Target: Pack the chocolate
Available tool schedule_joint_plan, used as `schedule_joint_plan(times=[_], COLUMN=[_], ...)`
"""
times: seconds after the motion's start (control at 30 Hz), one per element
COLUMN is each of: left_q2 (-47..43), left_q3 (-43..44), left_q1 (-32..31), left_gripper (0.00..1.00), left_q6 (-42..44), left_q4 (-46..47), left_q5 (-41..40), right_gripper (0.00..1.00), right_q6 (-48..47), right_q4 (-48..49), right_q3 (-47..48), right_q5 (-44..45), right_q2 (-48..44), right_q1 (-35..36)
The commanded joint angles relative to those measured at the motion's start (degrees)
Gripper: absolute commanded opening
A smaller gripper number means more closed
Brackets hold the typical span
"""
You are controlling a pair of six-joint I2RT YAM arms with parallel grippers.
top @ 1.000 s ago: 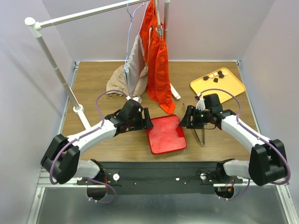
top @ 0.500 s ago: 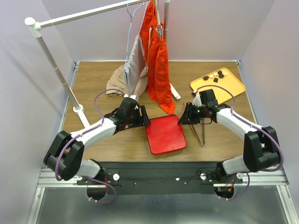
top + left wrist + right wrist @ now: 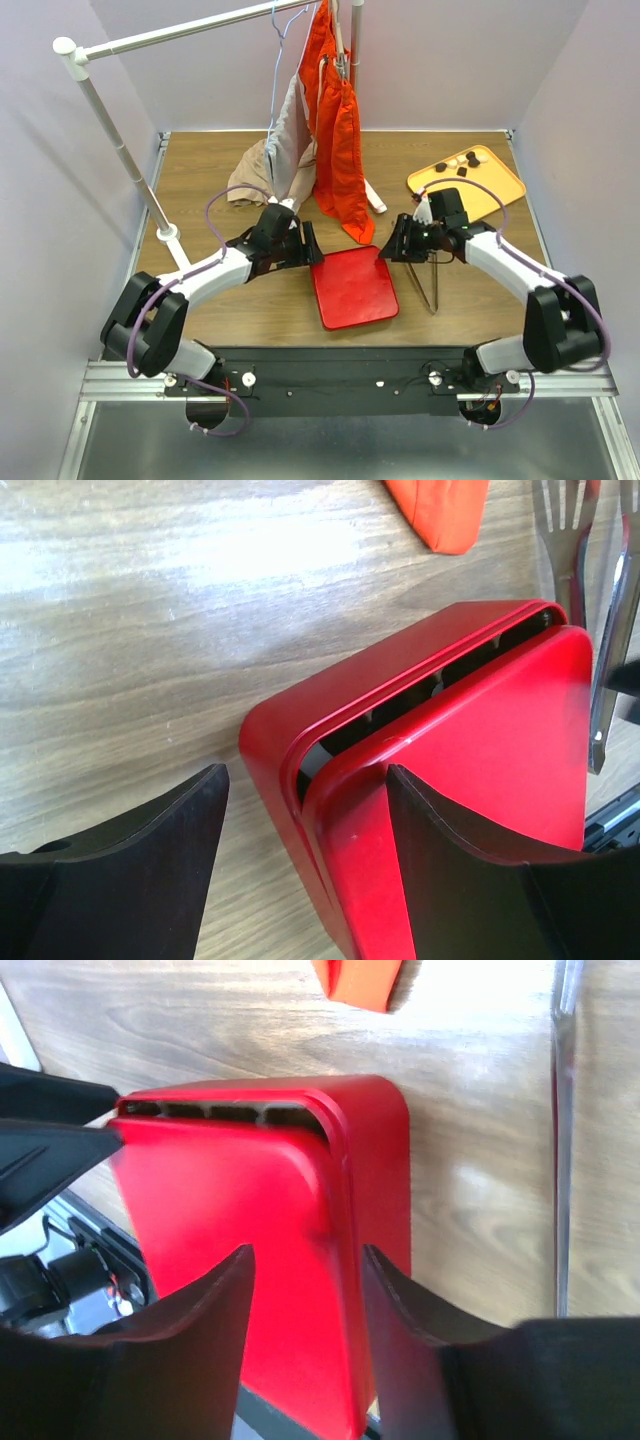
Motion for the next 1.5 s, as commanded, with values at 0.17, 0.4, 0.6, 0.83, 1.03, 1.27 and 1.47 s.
schedule_joint_plan(times=[0.17, 0.4, 0.6, 0.83, 1.03, 1.27, 1.47], left_q2=[1.93, 8.26, 13.71, 18.19, 17.58, 15.83, 14.33], left_q3=[6.59, 11.86, 16.69, 20.74, 21.27, 20.48, 18.9], left_q1=[2.06, 2.23, 2.5, 2.67, 3.55, 4.61, 5.31], left_gripper=[0.74, 0.74, 0.74, 0.74, 0.74, 0.74, 0.74], left_q6=[6.05, 8.43, 10.19, 10.63, 10.63, 10.9, 11.25], left_q4=[-1.65, -3.14, -4.02, -5.87, -5.95, -6.48, -6.05], left_q5=[1.31, 2.19, 2.72, 2.19, 2.28, 2.36, 2.8], right_gripper=[0.52, 0.24, 0.18, 0.13, 0.11, 0.1, 0.09], right_q6=[-1.05, 1.23, 3.43, 8.35, 8.88, 7.04, 6.68], right_q4=[-13.71, -18.2, -17.33, -11.62, -9.77, -7.75, -6.87], right_q3=[-2.85, -6.54, -9.01, -7.25, -6.89, -6.19, -4.17], right_q5=[9.62, 7.76, 11.35, 25.25, 34.3, 37.3, 38.71], right_q2=[-24.31, -31.08, -30.13, -18.44, -15.36, -10.96, -8.94], right_q1=[1.96, 16.28, 29.55, 44.76, 45.65, 45.65, 45.65])
